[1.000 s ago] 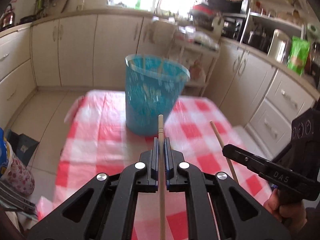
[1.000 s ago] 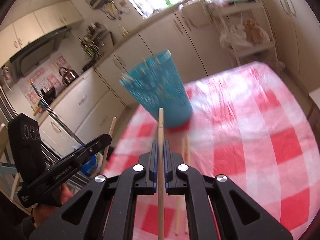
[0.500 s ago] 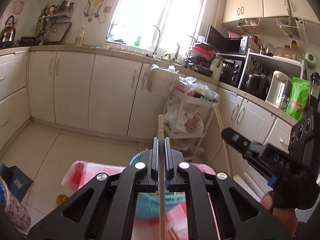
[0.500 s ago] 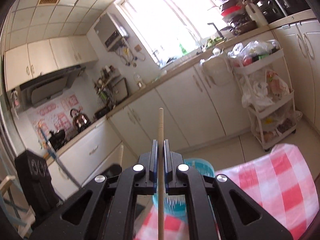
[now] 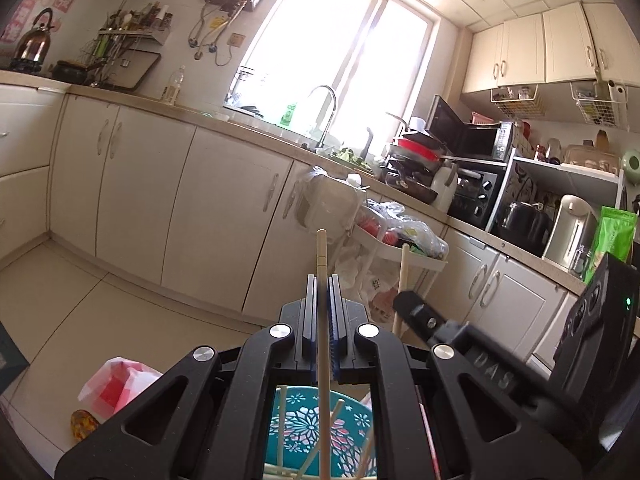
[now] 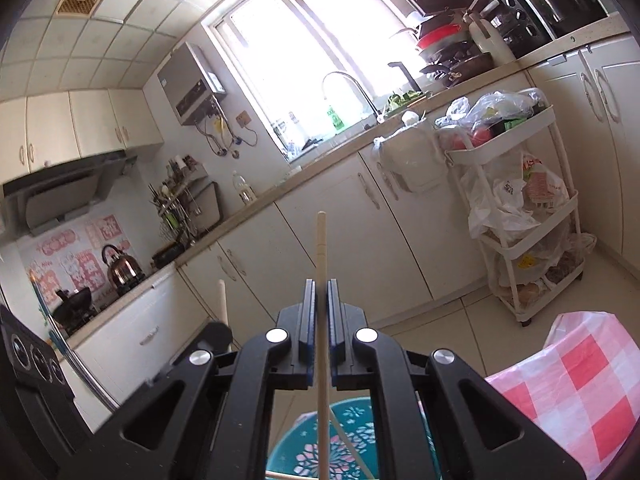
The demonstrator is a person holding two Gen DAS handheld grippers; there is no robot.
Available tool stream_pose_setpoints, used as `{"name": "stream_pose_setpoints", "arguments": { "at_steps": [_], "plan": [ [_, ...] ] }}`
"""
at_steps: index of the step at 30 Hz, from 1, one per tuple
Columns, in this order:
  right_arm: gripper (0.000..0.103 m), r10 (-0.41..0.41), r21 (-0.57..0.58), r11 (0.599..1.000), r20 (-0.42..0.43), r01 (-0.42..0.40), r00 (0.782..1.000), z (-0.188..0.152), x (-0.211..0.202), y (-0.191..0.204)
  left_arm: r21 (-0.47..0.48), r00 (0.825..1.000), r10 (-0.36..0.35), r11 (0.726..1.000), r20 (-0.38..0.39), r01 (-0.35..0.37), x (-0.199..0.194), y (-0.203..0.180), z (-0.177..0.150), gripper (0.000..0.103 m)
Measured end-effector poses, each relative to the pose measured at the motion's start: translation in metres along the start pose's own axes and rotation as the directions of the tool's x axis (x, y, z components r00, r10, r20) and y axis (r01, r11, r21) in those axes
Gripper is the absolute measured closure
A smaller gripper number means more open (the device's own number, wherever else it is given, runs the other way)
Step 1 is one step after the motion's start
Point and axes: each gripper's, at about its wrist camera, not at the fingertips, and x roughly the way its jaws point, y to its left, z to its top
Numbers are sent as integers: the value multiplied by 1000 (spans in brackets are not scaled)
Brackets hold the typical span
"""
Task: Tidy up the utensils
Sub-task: 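Carry both chopsticks over the blue basket and open both tools to release them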
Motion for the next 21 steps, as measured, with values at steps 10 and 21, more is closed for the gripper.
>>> {"name": "stream_pose_setpoints", "arguments": {
  "at_steps": [10,21],
  "plan": [
    [96,-22,-38,999,-71,20,997,-15,8,-5,-70,1000,6,998,0,-6,8,24,-9,98],
    [75,-20,32,999,-59,22,998,-13,-38,-31,-146,991,53,989,125,-34,-6,31,25,98]
  ]
}}
